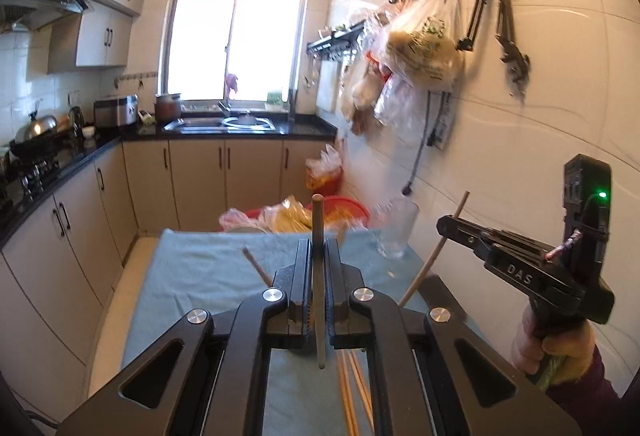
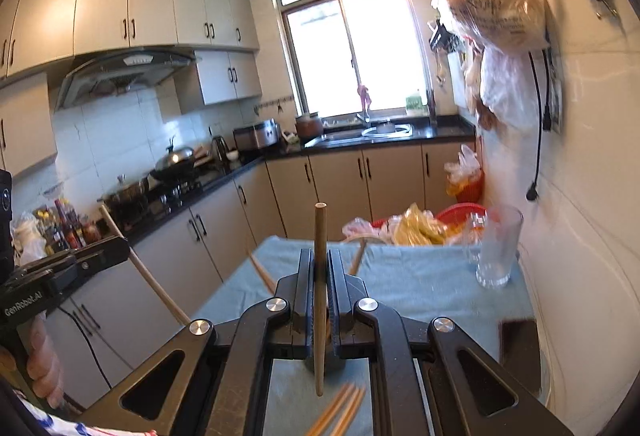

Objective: Organize utensils
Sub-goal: 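Lift both held chopsticks upright and carry them above the black holder cup, then lower the chopsticks into the cup and open both grippers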

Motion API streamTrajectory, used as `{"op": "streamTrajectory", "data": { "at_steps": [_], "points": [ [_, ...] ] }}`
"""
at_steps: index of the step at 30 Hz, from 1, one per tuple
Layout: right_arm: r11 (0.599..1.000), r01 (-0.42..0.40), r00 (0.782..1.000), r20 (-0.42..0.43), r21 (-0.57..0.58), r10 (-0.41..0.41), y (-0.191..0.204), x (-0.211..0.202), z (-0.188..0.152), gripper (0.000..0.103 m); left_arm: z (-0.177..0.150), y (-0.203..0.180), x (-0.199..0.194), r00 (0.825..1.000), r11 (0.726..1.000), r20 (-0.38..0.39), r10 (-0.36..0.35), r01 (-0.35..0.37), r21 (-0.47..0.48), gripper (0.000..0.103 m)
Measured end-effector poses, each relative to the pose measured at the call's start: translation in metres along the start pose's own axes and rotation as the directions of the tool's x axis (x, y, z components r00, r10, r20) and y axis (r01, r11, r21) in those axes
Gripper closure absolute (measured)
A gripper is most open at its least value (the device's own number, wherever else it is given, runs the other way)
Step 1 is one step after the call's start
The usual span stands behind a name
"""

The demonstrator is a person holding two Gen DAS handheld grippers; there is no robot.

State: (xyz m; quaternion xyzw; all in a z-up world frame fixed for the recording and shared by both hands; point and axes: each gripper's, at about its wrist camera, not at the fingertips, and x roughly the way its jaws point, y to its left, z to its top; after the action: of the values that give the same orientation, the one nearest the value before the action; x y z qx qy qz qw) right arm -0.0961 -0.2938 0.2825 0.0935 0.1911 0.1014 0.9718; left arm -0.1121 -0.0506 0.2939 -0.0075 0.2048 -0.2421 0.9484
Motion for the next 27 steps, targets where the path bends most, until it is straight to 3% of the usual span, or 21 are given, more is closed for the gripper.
{"op": "streamTrajectory", "data": {
  "at_steps": [6,10,13,20,27],
  "points": [
    [1.000,0.006,0.999,0.042,0.016,-0.007,0.004,0.027,0.020,0.096,0.020,0.002,0.043,1.000,1.000,-0.008,0.024,-0.024,-0.006,0.098],
    [0.999,0.027,0.998,0.054,0.038,-0.029,0.001,0.050,0.015,0.096,0.017,0.006,0.081,0.998,0.999,-0.051,0.047,-0.048,-0.017,0.098],
    [0.997,0.028,0.999,0.031,0.078,-0.030,-0.007,0.069,0.007,0.096,0.016,0.008,0.096,0.996,0.997,-0.034,0.078,-0.079,-0.010,0.097],
    [0.993,0.053,0.997,-0.053,0.107,-0.047,-0.022,0.099,-0.014,0.096,0.015,0.013,0.106,0.995,0.995,-0.020,0.096,-0.097,-0.011,0.097],
    [0.992,0.058,0.997,-0.058,0.110,-0.052,-0.025,0.107,-0.013,0.096,0.025,0.013,0.114,0.995,0.995,-0.010,0.096,-0.096,-0.014,0.098]
  ]
}}
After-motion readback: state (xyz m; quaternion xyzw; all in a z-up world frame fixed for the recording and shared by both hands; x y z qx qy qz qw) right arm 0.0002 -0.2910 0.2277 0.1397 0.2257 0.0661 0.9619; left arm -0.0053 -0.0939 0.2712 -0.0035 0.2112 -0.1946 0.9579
